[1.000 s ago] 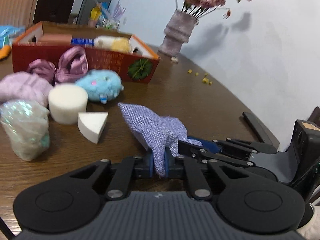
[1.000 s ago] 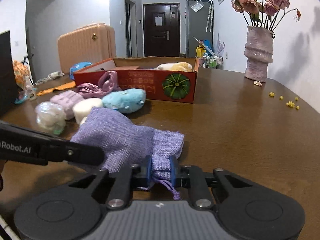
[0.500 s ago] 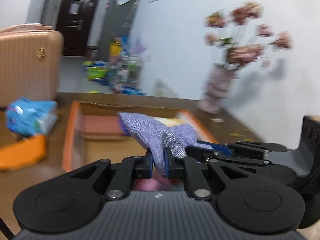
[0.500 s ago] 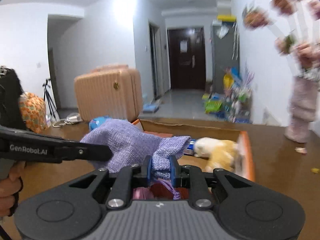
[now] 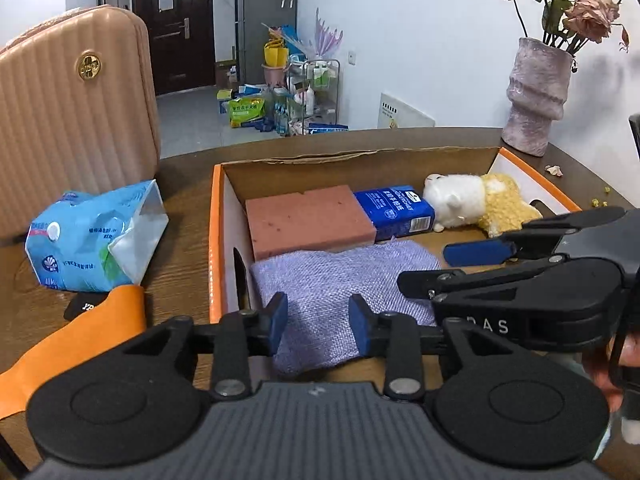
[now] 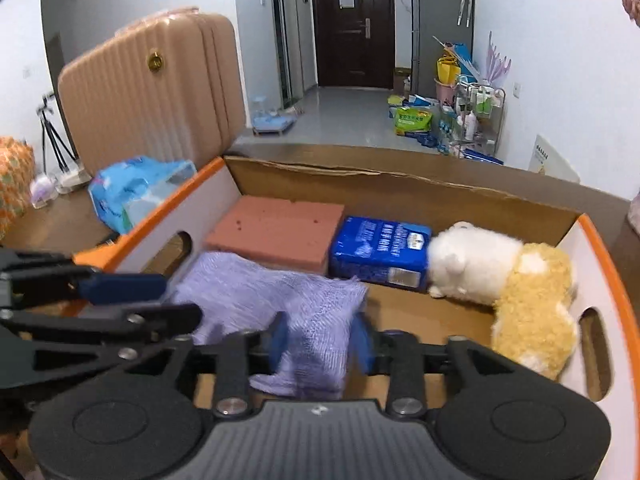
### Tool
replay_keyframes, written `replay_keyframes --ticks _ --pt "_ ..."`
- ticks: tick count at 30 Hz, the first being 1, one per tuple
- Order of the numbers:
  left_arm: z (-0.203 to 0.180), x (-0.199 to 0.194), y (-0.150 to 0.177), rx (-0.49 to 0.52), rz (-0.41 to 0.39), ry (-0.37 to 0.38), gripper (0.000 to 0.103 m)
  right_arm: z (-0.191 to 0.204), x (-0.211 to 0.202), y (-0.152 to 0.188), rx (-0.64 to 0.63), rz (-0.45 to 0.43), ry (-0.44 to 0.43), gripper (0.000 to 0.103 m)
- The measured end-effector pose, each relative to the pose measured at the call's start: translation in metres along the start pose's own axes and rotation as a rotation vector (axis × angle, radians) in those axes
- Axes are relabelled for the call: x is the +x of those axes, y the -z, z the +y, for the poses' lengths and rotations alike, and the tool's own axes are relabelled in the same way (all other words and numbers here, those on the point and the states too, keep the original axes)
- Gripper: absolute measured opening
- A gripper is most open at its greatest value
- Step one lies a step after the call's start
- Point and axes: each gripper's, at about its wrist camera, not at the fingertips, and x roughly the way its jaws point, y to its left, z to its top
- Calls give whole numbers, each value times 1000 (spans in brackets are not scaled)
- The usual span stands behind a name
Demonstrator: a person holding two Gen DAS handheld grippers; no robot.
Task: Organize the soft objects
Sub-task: 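Place the lavender pouch in the box in front of the sponge block, then move both tools back over the item pile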
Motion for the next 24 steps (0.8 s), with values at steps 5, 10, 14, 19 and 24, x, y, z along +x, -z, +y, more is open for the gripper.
replay_keyframes --ticks 5,10,14,19,24 --pt "-1 -35 -12 -23 -56 10 37 -9 -36 -9 -18 -51 -8 46" --pt "-1 -93 -23 -63 -146 -14 43 -22 -105 -15 -32 -143 14 51" --pt "-5 -134 -15 -66 -183 -64 49 -37 -170 -4 -35 -219 47 56" --pt "-23 -183 1 -37 -242 -86 65 -53 -229 24 -45 -261 82 60" --pt "-44 -225 20 -26 -308 -84 74 -60 -274 50 -8 -318 80 61"
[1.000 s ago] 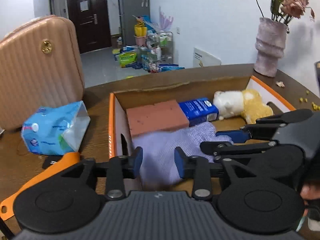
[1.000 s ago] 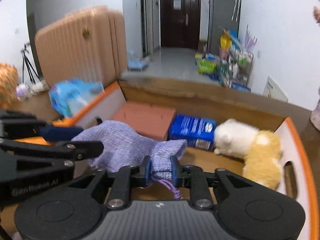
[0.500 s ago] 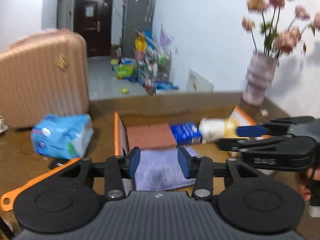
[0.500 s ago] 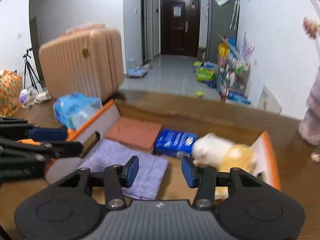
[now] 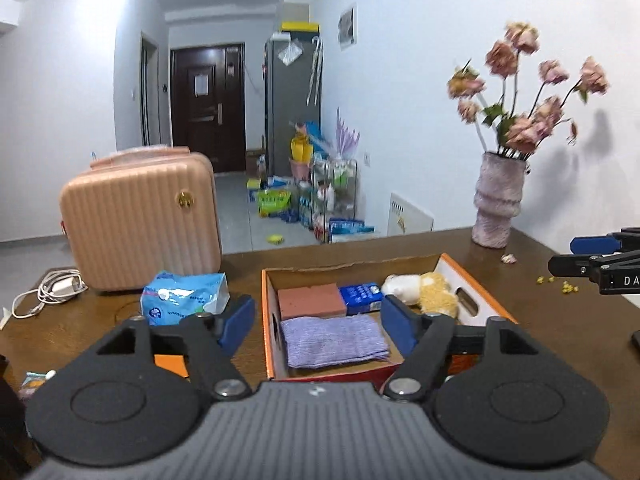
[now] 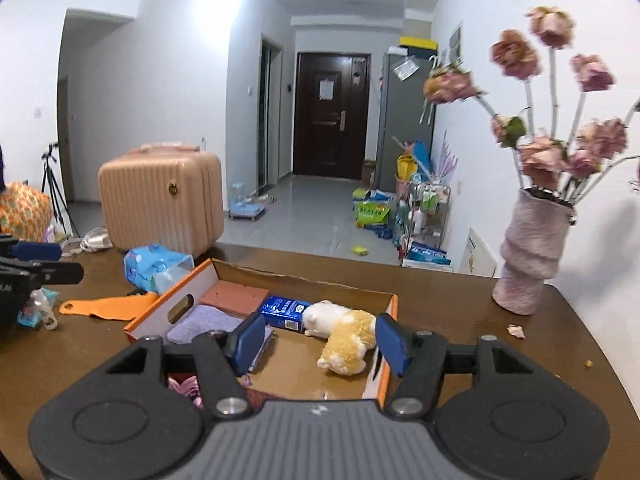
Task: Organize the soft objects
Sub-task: 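Move both tools back over the item pile, then grasp the clear plastic bag with the left tool while the right tool grasps the white sponge wedge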
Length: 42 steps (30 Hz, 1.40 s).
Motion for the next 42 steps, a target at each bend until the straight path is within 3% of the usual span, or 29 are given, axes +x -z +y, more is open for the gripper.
replay_keyframes --ticks 3,12,15,19,21,28,42 --pt "-9 -28 21 -16 -29 0 77 4 -29 20 9 -45 -17 65" --pt "-40 -116 136 -54 -63 -5 85 37 -108 113 -12 -138 -80 70" --pt "-44 -135 170 -86 -19 -10 87 51 -127 153 -27 -162 -34 72" --pt "-55 -141 202 -32 67 -50 87 65 -140 201 -25 -122 -29 72" --pt "-56 -139 207 -26 89 -43 87 68 -138 210 -32 -80 -52 72" --pt "-56 -109 197 -36 88 -14 87 71 -123 203 -12 -78 -67 72" --pt "-37 -4 177 -85 156 46 84 94 -13 181 10 74 -157 68"
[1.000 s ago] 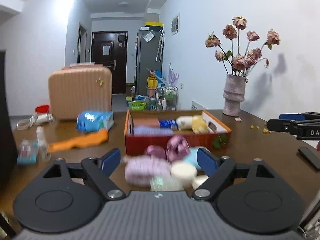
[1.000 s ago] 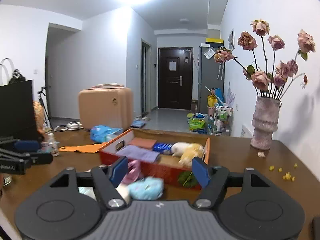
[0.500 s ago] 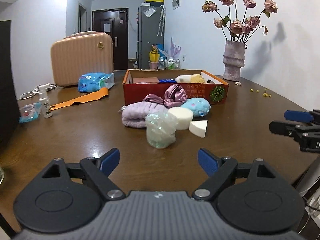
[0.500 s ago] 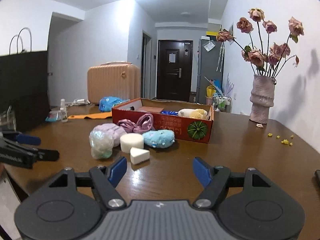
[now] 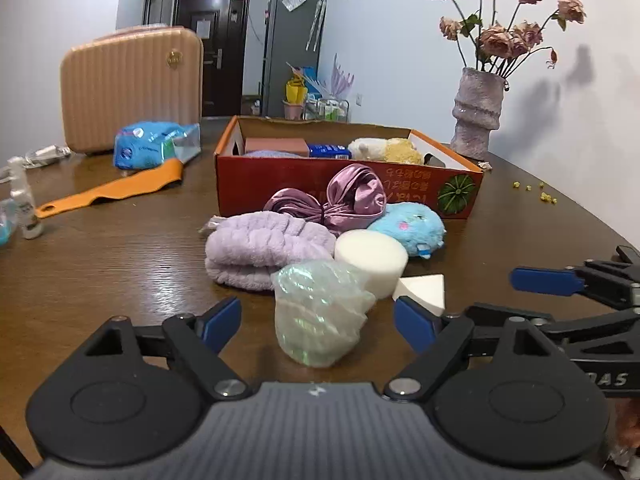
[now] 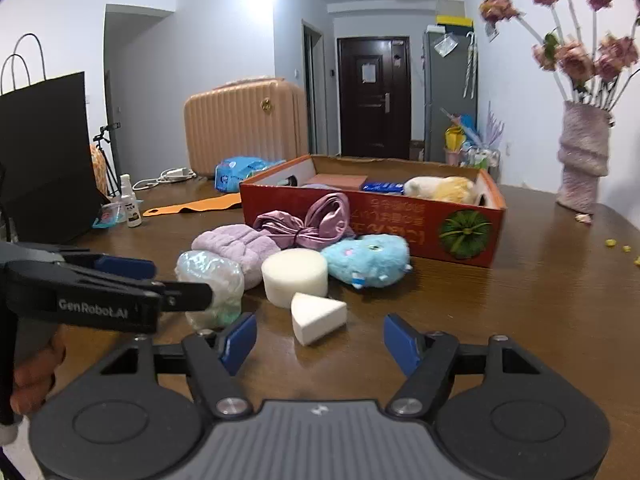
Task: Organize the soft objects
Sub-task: 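Grasp the clear plastic bag with the left tool while the right tool grasps the white sponge wedge, then carry the bag into the box and open the left tool while the right tool drops the wedge there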
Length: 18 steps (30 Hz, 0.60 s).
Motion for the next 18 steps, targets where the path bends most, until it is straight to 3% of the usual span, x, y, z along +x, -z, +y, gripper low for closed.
replay_keyframes --ticks 4,7,9,11,13,18 --pt "8 16 -3 -13 20 10 77 -1 30 -9 8 30 -12 65" --pt "15 25 -4 -34 44 34 63 0 46 -11 12 59 -16 60" --pt "17 29 -2 -34 54 53 44 0 55 -10 8 82 -28 54" --pt "17 29 0 -33 51 58 42 0 61 -10 11 108 -36 41" --pt "15 27 1 -22 45 58 40 0 60 -11 5 97 -30 36" --pt "8 13 3 -13 35 56 39 0 48 -8 5 89 -36 32"
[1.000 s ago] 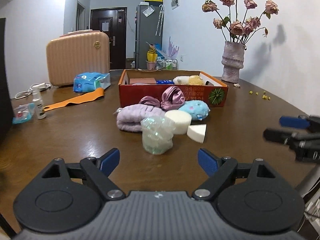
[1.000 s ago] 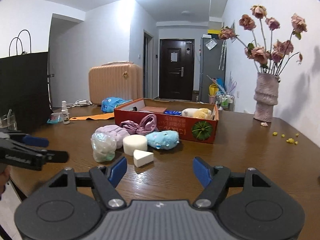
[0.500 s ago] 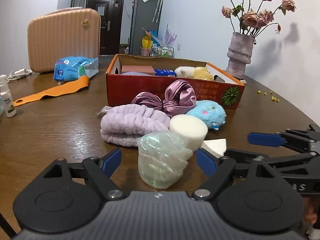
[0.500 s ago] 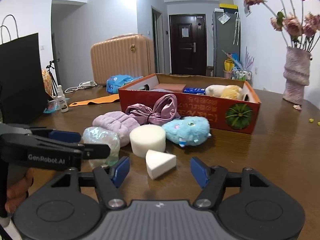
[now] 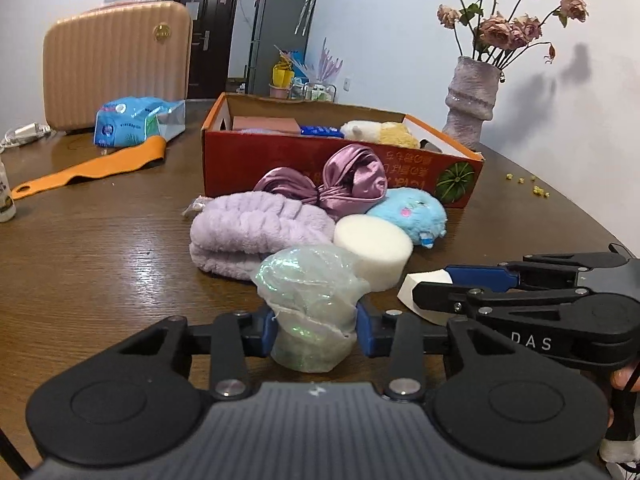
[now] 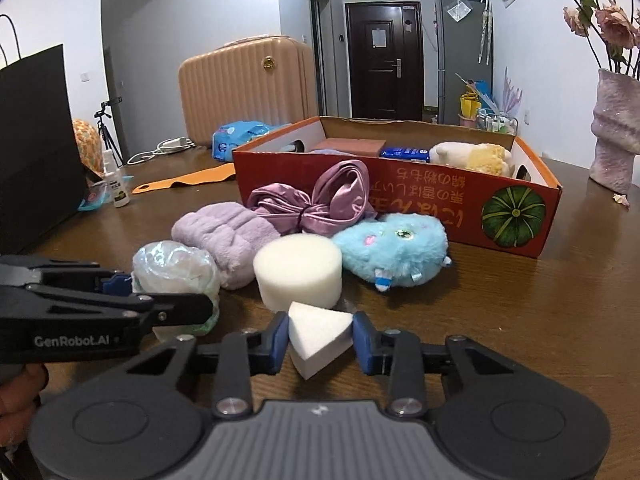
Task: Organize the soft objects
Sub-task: 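Carry the bag into the box and open the left tool while the right tool drops the wedge there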
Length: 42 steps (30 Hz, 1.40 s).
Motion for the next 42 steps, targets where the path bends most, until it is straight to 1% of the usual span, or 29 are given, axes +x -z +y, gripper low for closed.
replay_keyframes --ticks 9,14,17,20,23,25,27,29,31,33,34,35,37,39,42 --pt "-33 -46 5 29 -51 -2 39 1 -59 13 21 -83 1 31" --pt "-55 -75 10 62 -92 12 39 1 -99 23 33 -149 10 32" --pt "-67 -88 13 79 -107 19 39 -2 -115 31 49 -172 12 32" --pt "-75 -90 14 92 -110 28 40 -7 -126 37 58 -184 20 32" --pt "-80 -86 8 97 -116 42 40 -13 -134 36 61 -203 28 32" --pt "-81 -81 -4 97 -123 75 40 -20 -137 27 60 -221 21 32" --pt "-81 -73 -25 123 -152 100 40 -28 -137 13 51 -243 12 32" --pt "-80 -60 -52 144 -175 117 40 -38 -131 -8 34 -262 3 32" --pt "-74 -38 -85 154 -176 134 40 -51 -121 -35 19 -277 0 32" --pt "-66 -6 -121 134 -155 139 40 -69 -101 -70 17 -287 -16 32" --pt "-62 13 -139 114 -130 140 40 -77 -89 -84 23 -280 -25 32" --pt "-58 35 -156 89 -99 141 40 -89 -69 -104 32 -259 -37 32" --pt "-50 80 -185 64 -40 146 40 -106 -33 -131 39 -219 -33 32" --pt "-42 129 -208 39 19 119 40 -122 18 -157 34 -143 -6 32" --pt "-32 194 -227 16 109 117 40 -142 85 -180 40 -31 16 32"
